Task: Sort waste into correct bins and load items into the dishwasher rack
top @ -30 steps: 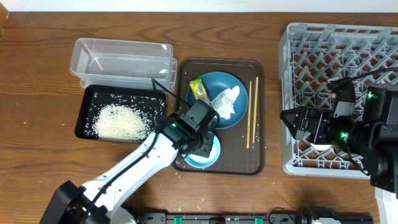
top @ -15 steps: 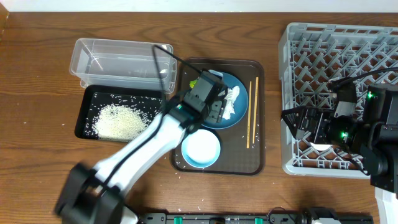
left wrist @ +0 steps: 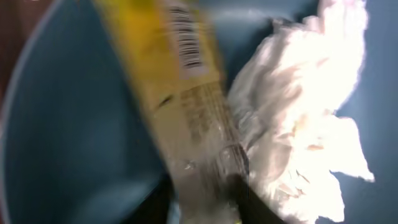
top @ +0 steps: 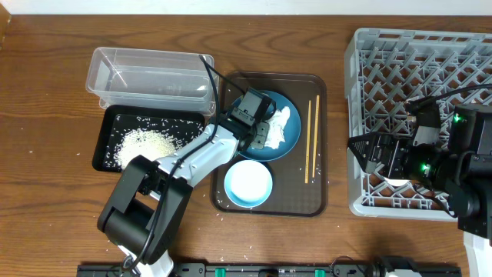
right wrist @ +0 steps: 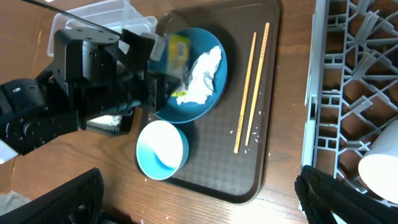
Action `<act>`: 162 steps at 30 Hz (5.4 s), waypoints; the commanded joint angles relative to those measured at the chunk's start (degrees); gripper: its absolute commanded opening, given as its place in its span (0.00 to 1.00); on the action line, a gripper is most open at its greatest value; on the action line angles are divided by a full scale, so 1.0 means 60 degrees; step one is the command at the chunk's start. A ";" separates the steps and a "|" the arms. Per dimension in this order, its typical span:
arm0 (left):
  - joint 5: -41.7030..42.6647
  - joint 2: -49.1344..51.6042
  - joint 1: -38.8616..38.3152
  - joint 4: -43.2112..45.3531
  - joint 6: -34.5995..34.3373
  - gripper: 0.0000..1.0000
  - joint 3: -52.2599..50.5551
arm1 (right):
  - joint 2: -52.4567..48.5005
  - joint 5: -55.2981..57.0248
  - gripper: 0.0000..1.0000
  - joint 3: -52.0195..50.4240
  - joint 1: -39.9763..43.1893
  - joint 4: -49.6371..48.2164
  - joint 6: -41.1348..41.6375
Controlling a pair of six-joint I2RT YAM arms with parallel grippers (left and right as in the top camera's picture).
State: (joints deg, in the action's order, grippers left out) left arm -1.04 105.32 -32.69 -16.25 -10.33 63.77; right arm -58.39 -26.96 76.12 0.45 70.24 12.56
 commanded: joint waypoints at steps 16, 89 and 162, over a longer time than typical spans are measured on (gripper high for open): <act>-0.0841 -0.3799 0.2153 -0.1093 -0.0069 0.06 0.0805 | -0.0022 0.0033 0.97 0.0029 -0.0087 0.0000 0.0040; 0.1184 -0.0933 0.4419 0.0040 0.1956 0.65 0.1967 | -0.0219 0.0204 0.99 0.0029 -0.0087 0.0342 -0.0066; 0.1016 -1.3916 0.3359 -0.0390 0.2397 0.89 -0.5293 | -0.0262 0.0284 0.99 0.0029 -0.0087 0.0266 0.0113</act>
State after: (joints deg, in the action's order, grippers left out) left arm 5.74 26.61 -13.21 -20.36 4.32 36.73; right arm -59.64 -25.45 76.12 0.43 71.96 12.99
